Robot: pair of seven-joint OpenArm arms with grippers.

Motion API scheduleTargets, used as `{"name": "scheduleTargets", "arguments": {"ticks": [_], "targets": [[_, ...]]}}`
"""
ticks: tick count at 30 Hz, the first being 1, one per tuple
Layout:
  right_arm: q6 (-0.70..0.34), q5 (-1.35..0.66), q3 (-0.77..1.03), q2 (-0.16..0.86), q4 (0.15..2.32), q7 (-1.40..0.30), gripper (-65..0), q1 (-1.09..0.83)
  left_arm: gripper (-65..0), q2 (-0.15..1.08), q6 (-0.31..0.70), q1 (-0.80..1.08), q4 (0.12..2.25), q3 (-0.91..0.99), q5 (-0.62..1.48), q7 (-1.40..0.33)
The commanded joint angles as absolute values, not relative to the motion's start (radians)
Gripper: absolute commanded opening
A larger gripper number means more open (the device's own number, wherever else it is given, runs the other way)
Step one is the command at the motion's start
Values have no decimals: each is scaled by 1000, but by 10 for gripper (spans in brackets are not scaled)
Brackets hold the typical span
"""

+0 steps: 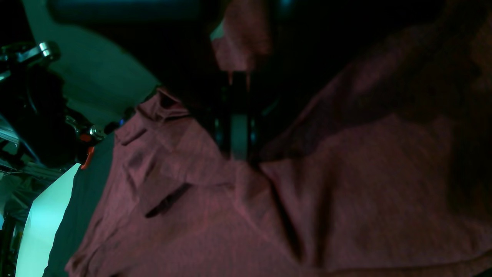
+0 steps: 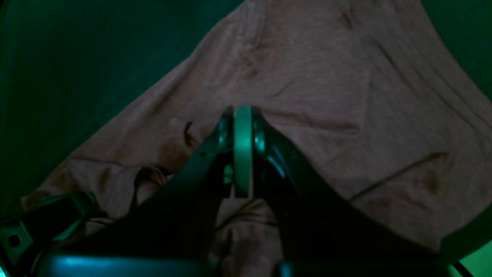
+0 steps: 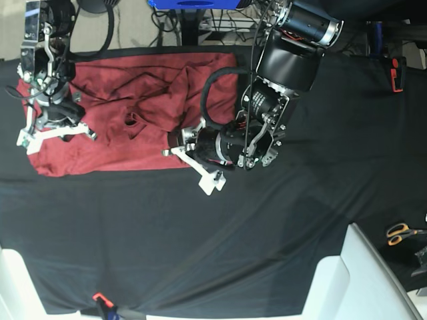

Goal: Fold the T-shirt properly
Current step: 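Push the left gripper across the shirt toward the right gripper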

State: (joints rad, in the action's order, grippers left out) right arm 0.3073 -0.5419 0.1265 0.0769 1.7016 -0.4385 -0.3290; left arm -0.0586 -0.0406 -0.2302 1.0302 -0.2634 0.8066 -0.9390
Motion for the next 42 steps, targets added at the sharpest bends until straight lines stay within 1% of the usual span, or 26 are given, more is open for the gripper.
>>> {"name": "scheduleTargets", "arguments": {"ticks": [1, 2, 7, 14, 17, 24, 26, 31, 34, 39, 42], "targets": [[306, -541, 131, 82, 1724, -423, -648, -326, -650, -64, -64, -249, 1046, -263, 796, -940], [306, -541, 131, 82, 1724, -423, -648, -325, -650, -65, -79, -248, 1046, -263, 780, -941], [306, -541, 131, 82, 1724, -423, -648, -325, -650, -70, -81, -234, 1053, -263, 774, -943], [306, -541, 131, 82, 1724, -423, -648, -325, -650, -79, -82, -234, 1049, -366, 776, -940], [306, -541, 133, 82, 1724, -423, -648, -325, -650, -97, -82, -223, 1055, -374, 777, -944], [306, -541, 133, 82, 1724, -423, -648, -325, -650, -99, -82, -214, 1064, -395, 777, -944], [306, -541, 133, 82, 1724, -423, -648, -325, -650, -97, -82, -213, 1095, -420, 779, -947], [308, -541, 133, 82, 1719, -424, -648, -311, -650, -99, -84, -182, 1199, -426, 779, -1027], [308, -541, 133, 81, 1724, -424, -648, -311, -650, -99, -85, -180, 1221, -424, 779, -1063], [308, -541, 133, 81, 1718, -424, -648, -298, -650, -94, -85, -180, 1241, -418, 779, -1066], [308, -541, 133, 81, 1718, -424, -648, -298, -650, -79, -88, -180, 1299, -417, 777, -1066]]}}
